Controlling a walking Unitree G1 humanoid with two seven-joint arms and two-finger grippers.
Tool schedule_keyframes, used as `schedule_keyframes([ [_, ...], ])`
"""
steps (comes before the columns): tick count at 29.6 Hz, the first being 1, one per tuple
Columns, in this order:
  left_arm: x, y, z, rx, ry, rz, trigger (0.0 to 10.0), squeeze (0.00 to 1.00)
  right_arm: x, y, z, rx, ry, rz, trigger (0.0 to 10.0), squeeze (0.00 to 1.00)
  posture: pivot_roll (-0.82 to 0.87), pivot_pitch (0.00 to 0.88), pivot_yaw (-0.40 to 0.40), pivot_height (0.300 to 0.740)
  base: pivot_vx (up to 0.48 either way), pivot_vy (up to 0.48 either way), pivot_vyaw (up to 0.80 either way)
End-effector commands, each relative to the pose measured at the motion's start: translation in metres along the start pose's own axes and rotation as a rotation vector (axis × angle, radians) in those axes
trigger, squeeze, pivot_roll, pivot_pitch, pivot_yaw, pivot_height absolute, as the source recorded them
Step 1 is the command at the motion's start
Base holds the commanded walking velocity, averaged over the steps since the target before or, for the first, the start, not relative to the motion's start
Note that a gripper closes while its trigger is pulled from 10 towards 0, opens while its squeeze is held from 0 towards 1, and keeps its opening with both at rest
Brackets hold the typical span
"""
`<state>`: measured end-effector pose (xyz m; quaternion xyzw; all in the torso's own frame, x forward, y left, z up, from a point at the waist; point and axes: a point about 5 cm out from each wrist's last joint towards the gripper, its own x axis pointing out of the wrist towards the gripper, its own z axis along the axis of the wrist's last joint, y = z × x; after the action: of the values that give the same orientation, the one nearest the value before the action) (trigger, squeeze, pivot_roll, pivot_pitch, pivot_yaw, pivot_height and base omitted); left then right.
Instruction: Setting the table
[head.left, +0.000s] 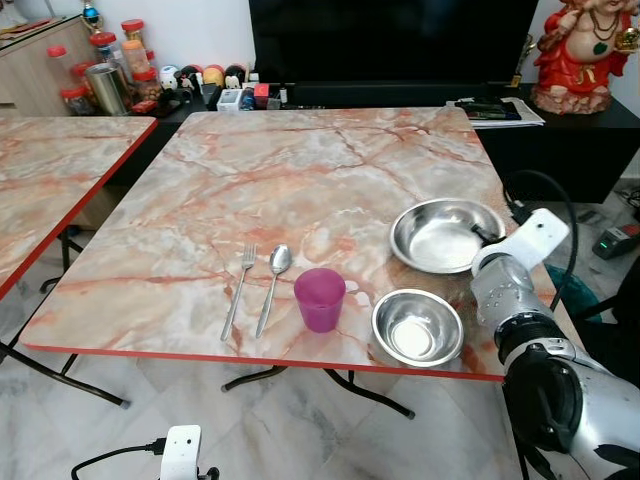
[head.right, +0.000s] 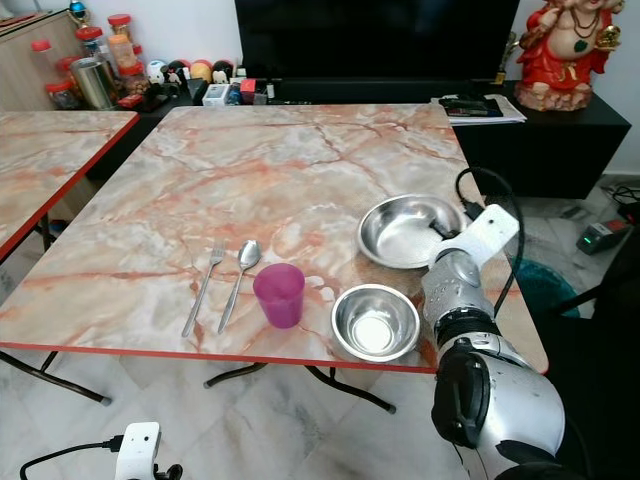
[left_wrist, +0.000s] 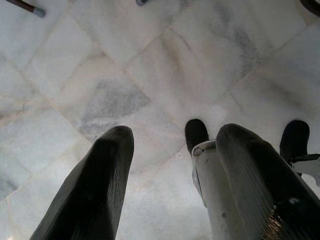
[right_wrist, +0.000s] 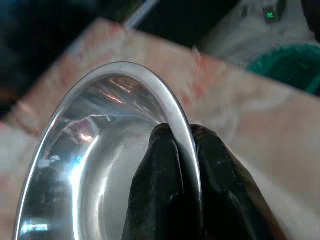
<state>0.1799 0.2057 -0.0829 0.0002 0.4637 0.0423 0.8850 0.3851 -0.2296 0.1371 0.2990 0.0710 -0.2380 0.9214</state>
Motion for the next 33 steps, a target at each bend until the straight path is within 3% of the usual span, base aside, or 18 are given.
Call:
schedule_keyframes([
  [1, 0.0, 0.004, -0.001, 0.009, 0.013, 0.011, 10.0, 0.0, -0.001, 0.023, 0.027, 0.113, -0.125, 0.104, 10.0, 0.0, -0.04, 0.0, 0.055, 0.74, 0.0, 0.0, 0.0],
  [3, 0.0, 0.004, -0.001, 0.005, 0.012, 0.012, 10.0, 0.0, -0.003, 0.03, 0.036, 0.198, -0.181, 0.159, 10.0, 0.0, -0.04, 0.0, 0.061, 0.74, 0.0, 0.0, 0.0],
  [5, -0.001, 0.005, -0.002, 0.002, 0.012, 0.014, 10.0, 0.0, -0.005, 0.039, 0.046, 0.394, -0.221, 0.244, 10.0, 0.0, -0.05, 0.0, 0.062, 0.74, 0.0, 0.0, 0.0],
  [6, -0.001, 0.005, -0.002, 0.002, 0.012, 0.014, 10.0, 0.0, -0.005, 0.039, 0.046, 0.394, -0.221, 0.244, 10.0, 0.0, -0.05, 0.0, 0.062, 0.74, 0.0, 0.0, 0.0],
  [8, -0.001, 0.005, -0.002, 0.0, 0.012, 0.019, 10.0, 0.0, -0.01, 0.049, 0.055, 0.504, -0.253, 0.336, 10.0, 0.0, -0.05, 0.0, 0.064, 0.74, 0.0, 0.0, 0.0],
  [10, -0.001, 0.006, -0.003, -0.001, 0.012, 0.022, 10.0, 0.0, -0.014, 0.055, 0.056, 0.488, -0.273, 0.383, 10.0, 0.0, -0.05, 0.0, 0.064, 0.74, 0.0, 0.0, 0.0],
  [14, -0.001, 0.009, -0.002, -0.002, 0.002, 0.049, 10.0, 0.0, -0.031, 0.062, 0.064, 0.612, -0.356, 0.518, 10.0, 0.0, -0.04, 0.0, 0.055, 0.74, 0.0, 0.0, 0.0],
  [16, -0.001, 0.011, -0.002, 0.004, 0.003, 0.056, 10.0, 0.0, -0.034, 0.063, 0.065, 0.619, -0.364, 0.55, 10.0, 0.0, -0.04, 0.0, 0.055, 0.74, 0.0, 0.0, 0.0],
  [18, -0.002, 0.014, -0.002, 0.001, -0.006, 0.069, 10.0, 0.0, -0.048, 0.07, 0.06, 0.502, -0.394, 0.655, 10.0, 0.0, -0.03, 0.0, 0.06, 0.74, 0.0, 0.0, 0.0],
  [21, -0.002, 0.014, -0.001, -0.003, -0.016, 0.069, 10.0, 0.0, -0.055, 0.074, 0.056, 0.462, -0.4, 0.701, 10.0, 0.0, -0.03, 0.0, 0.058, 0.74, 0.0, 0.0, 0.0],
  [28, -0.001, 0.01, -0.003, -0.033, -0.005, 0.077, 10.0, 0.0, -0.068, 0.078, 0.063, 0.479, -0.42, 0.776, 10.0, 0.0, -0.02, 0.0, 0.053, 0.74, 0.0, 0.0, 0.0],
  [33, -0.001, 0.009, -0.003, -0.028, -0.006, 0.078, 10.0, 0.0, -0.071, 0.081, 0.071, 0.499, -0.437, 0.786, 10.0, 0.0, -0.02, 0.0, 0.051, 0.74, 0.0, 0.471, 0.0],
])
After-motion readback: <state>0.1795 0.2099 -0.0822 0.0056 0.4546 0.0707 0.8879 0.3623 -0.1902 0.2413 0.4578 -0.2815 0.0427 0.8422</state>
